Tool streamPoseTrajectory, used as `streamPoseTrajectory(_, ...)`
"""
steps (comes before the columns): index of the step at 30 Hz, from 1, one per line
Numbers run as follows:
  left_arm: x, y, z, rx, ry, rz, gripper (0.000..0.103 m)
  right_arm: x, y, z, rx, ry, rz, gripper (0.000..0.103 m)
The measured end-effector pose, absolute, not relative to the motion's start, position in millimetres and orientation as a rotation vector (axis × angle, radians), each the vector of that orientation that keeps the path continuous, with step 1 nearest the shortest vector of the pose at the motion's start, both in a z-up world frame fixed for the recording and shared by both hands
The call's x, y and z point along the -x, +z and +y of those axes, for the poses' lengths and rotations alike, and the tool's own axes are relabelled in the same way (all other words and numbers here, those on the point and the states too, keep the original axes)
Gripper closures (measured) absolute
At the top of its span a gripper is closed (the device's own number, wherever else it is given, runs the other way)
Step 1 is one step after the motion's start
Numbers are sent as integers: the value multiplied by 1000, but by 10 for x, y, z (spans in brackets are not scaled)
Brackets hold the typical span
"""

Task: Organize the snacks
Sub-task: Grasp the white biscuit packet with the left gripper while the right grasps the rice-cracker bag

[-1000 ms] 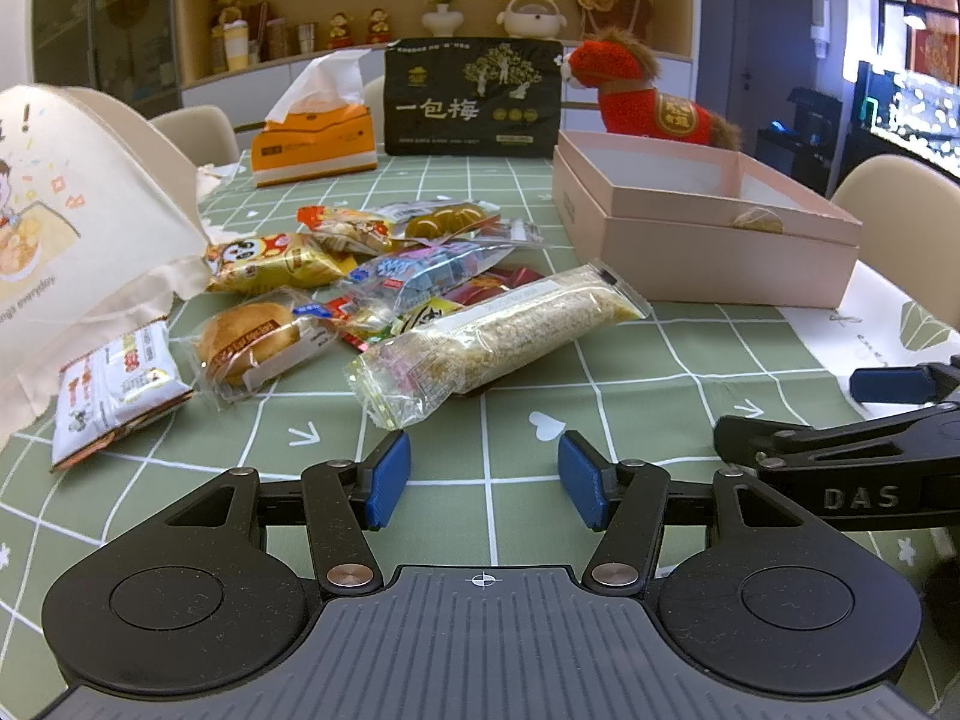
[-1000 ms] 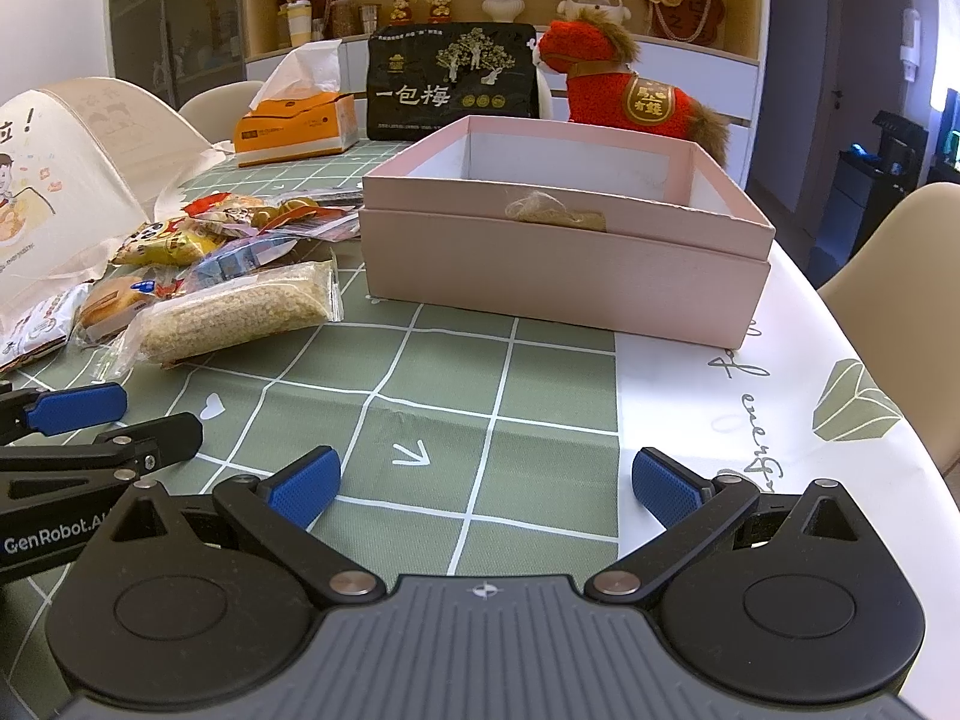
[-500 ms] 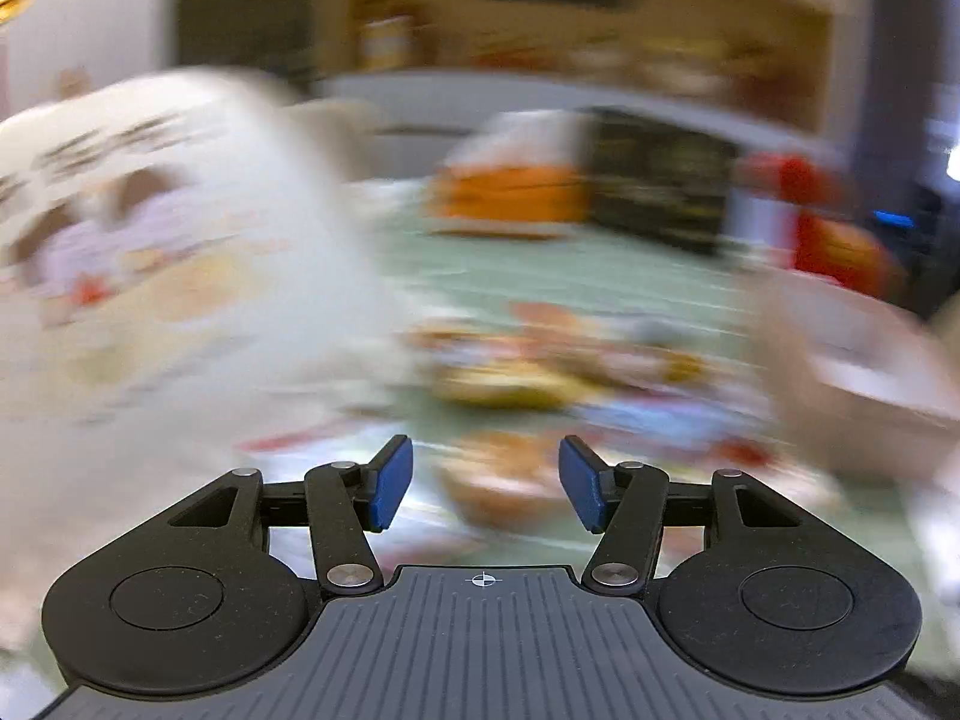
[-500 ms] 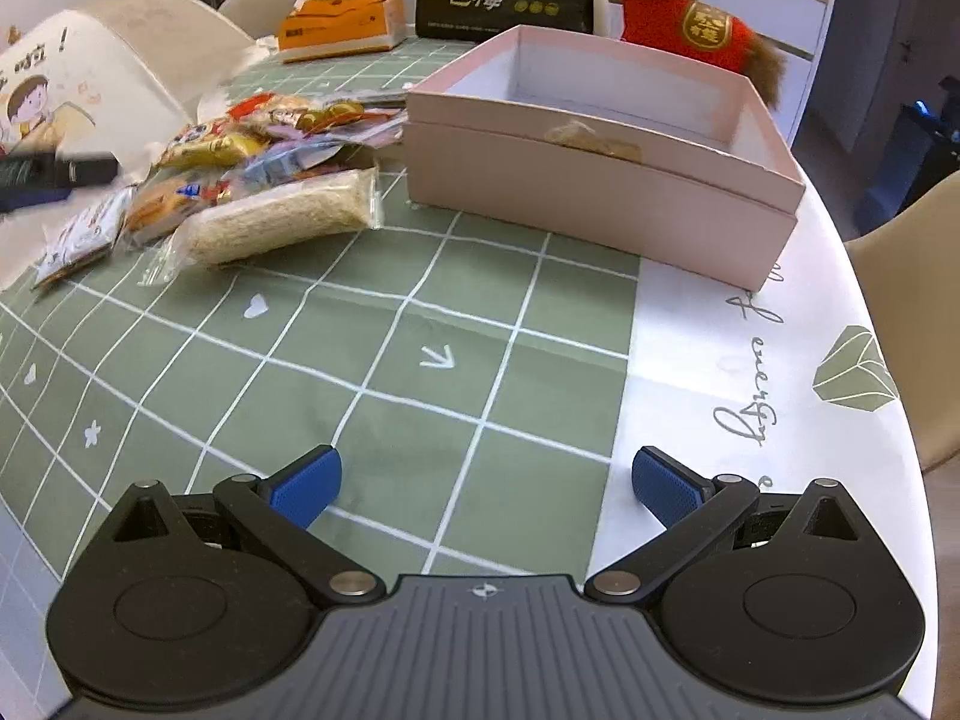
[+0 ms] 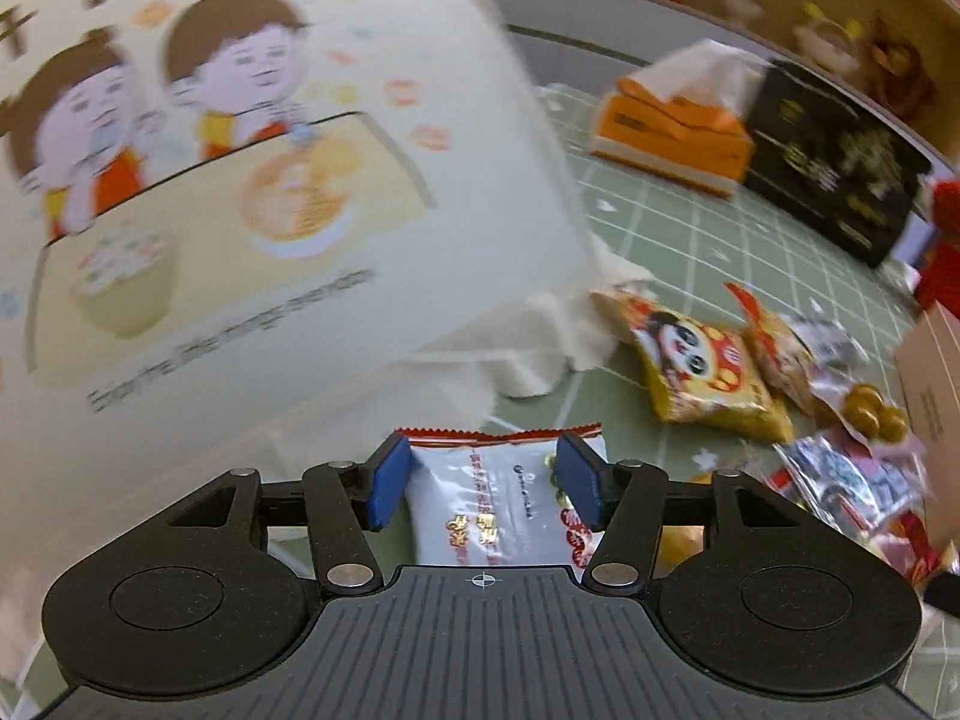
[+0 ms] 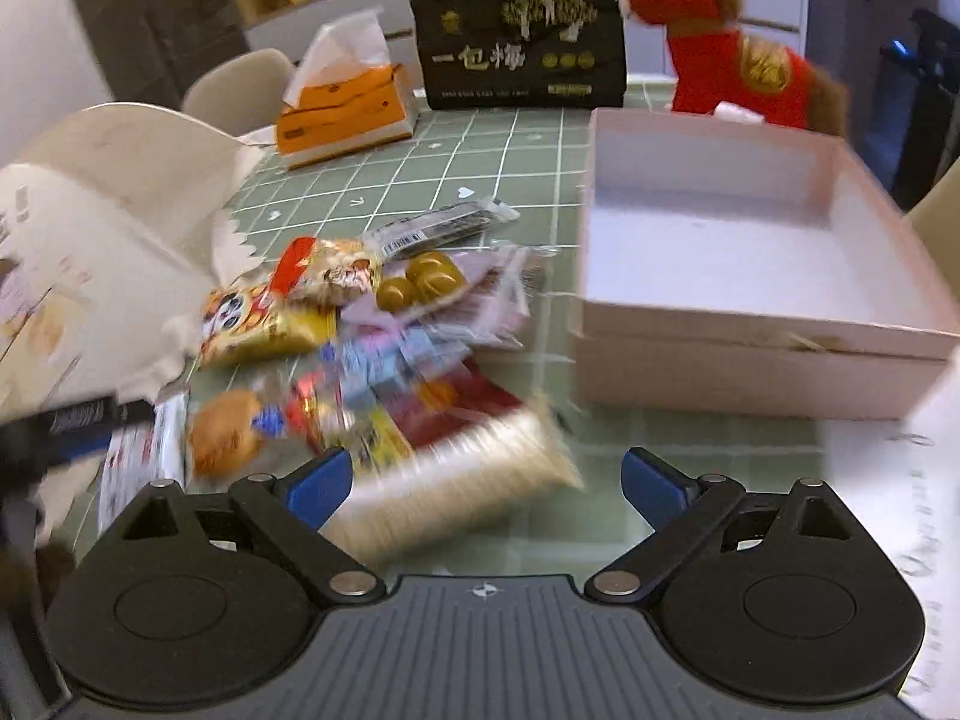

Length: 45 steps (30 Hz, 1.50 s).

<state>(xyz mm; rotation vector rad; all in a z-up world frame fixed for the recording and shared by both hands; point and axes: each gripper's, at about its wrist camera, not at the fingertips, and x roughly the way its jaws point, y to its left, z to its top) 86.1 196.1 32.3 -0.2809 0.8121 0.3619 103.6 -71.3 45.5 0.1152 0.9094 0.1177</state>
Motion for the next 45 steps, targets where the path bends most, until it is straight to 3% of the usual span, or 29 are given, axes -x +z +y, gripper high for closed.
streamPoseTrajectory(2, -895, 313, 1914, 251, 321, 824, 41, -1103, 349, -628, -38, 96, 942, 19)
streamPoseTrajectory(5, -862, 312, 1832, 225, 228, 846, 41, -961, 347, -749, -27, 158, 961, 25)
streamPoseTrajectory(6, -834, 313, 1781, 211, 198, 851, 41, -865, 344, -829, -4, 179, 964, 33)
streamPoseTrajectory(7, -810, 307, 1715, 190, 162, 856, 41, -777, 348, -912, 18, 198, 961, 34)
streamPoseTrajectory(16, -207, 376, 966, 238, -95, 888, 41, -80, 355, -1782, 225, 167, 887, 33)
streamPoseTrajectory(19, -58, 502, 781, 222, -8, 897, 42, 9, 418, -1968, 161, 163, 871, 26)
streamPoseTrajectory(26, -174, 476, 151, 61, 74, 957, 41, 201, 472, -2196, -10, 118, 872, 25)
streamPoseTrajectory(28, -211, 383, -52, -46, 75, 967, 20, 288, 479, -2205, -12, 128, 867, 25)
streamPoseTrajectory(30, -197, 330, -190, -128, 51, 978, 16, 371, 477, -2197, 8, 148, 861, 23)
streamPoseTrajectory(33, -123, 337, -133, -148, 62, 963, 21, 431, 387, -2161, 21, 164, 883, 22)
streamPoseTrajectory(45, -345, 323, 508, 107, 235, 970, 20, 416, 355, -2060, 52, 165, 944, 21)
